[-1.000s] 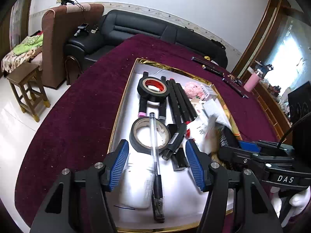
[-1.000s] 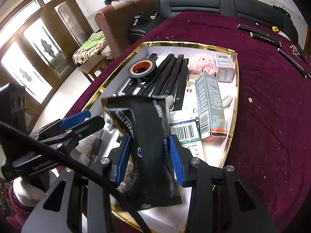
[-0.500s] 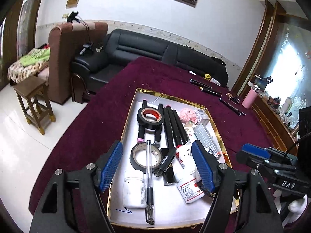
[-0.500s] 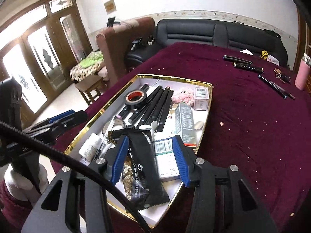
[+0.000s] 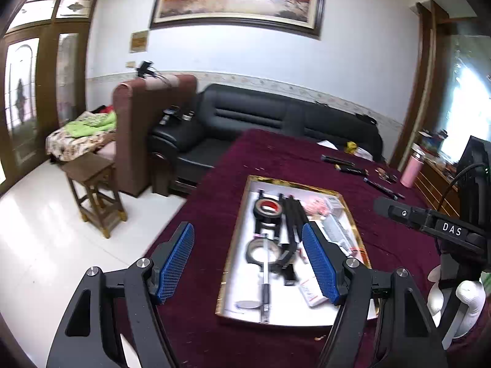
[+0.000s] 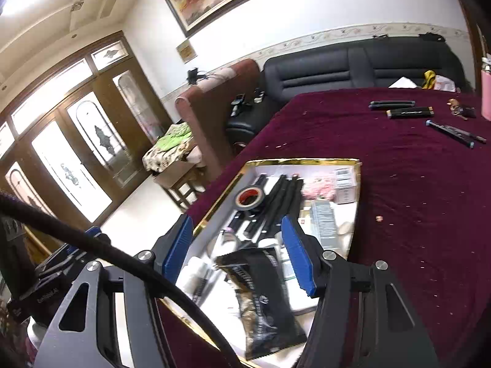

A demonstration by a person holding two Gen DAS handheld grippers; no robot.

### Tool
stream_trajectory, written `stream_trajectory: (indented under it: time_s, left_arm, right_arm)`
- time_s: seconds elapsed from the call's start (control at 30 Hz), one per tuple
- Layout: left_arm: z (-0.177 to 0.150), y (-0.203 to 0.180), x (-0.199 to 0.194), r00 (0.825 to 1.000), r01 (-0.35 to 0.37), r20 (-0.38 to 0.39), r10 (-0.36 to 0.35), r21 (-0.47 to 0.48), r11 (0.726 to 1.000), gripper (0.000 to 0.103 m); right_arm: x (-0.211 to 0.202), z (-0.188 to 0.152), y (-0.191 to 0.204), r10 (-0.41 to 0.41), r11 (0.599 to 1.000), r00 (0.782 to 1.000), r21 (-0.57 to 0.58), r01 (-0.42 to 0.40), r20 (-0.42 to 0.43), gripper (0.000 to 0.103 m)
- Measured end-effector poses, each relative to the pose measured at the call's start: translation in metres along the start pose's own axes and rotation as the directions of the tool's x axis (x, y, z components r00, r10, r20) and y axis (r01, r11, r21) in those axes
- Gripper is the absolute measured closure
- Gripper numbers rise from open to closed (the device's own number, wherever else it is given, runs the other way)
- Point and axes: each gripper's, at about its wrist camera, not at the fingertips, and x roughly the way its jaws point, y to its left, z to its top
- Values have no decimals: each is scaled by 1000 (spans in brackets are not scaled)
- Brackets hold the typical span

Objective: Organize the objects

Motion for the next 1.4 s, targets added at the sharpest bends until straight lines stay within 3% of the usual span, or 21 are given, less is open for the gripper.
stream_trajectory:
  time_s: [0.13, 0.23, 0.33, 0.4, 0.47, 0.53, 0.63, 0.73, 0.87, 0.9, 1.03, 1.07, 1.13, 1.17, 1.2, 1.27, 1.3, 1.4]
  left_arm:
    - [4, 7, -6, 997, -73, 13, 73, -15, 997, 35]
    - [7, 2, 10, 986, -167, -23, 167, -7, 986, 35]
    - [5, -11, 24, 991, -118, -60, 118, 4, 993, 35]
    - [5, -28, 35, 995, -46, -86, 47, 21, 999, 35]
    - [8, -53, 51, 991, 56, -121, -51, 36, 998, 35]
    - [13, -84, 65, 978, 149, -159, -137, 61, 987, 35]
    - [12, -148, 79, 940, 303, -206, -273, 132, 944, 35]
    - [1, -212, 87, 893, 415, -270, -360, 189, 890, 36]
    - [-26, -279, 101, 836, 501, -370, -406, 212, 839, 36]
    - [-33, -291, 102, 826, 513, -387, -409, 218, 830, 36]
    - [-57, -330, 126, 826, 482, -451, -338, 256, 838, 36]
    - [-62, -334, 138, 825, 460, -474, -307, 248, 853, 36]
    - [-69, -335, 161, 814, 422, -514, -269, 207, 883, 36]
    - [-71, -333, 167, 814, 404, -521, -257, 189, 895, 36]
    - [-75, -330, 174, 816, 376, -527, -237, 173, 910, 36]
    - [-80, -325, 183, 824, 340, -524, -213, 158, 927, 35]
    - [-80, -326, 181, 843, 330, -499, -203, 181, 926, 33]
    - [-91, -323, 179, 847, 341, -490, -206, 204, 918, 12]
  right_arm:
    - [7, 0, 6, 16, 1000, 1000, -26, -16, -11, 43]
    - [1, -5, 0, -15, 999, 1000, -42, 15, 7, 40]
    - [-14, -9, -16, -85, 996, 996, -36, 86, 38, 35]
    - [-28, -13, -28, -178, 983, 983, -45, 180, 53, 34]
    - [-45, -19, -42, -317, 945, 946, -63, 321, 74, 32]
    - [-63, -27, -56, -442, 891, 893, -71, 448, 89, 31]
    - [-104, -45, -85, -607, 790, 785, -20, 613, 125, 26]
    - [-136, -57, -114, -705, 708, 700, 53, 704, 117, 25]
    - [-157, -66, -146, -765, 644, 642, 118, 756, 62, 25]
    - [-159, -67, -153, -772, 634, 634, 124, 763, 47, 25]
    - [-157, -68, -172, -786, 611, 619, 144, 778, -10, 25]
    - [-155, -69, -177, -797, 594, 603, 146, 791, -27, 25]
    - [-153, -70, -184, -782, 608, 621, 161, 777, -46, 25]
    - [-153, -70, -188, -787, 600, 614, 167, 783, -55, 25]
    - [-153, -70, -190, -793, 591, 607, 171, 788, -59, 25]
    - [-154, -72, -195, -785, 599, 616, 178, 781, -67, 25]
    - [-154, -71, -197, -785, 597, 615, 178, 782, -69, 25]
    - [-154, -72, -200, -782, 601, 619, 175, 780, -71, 25]
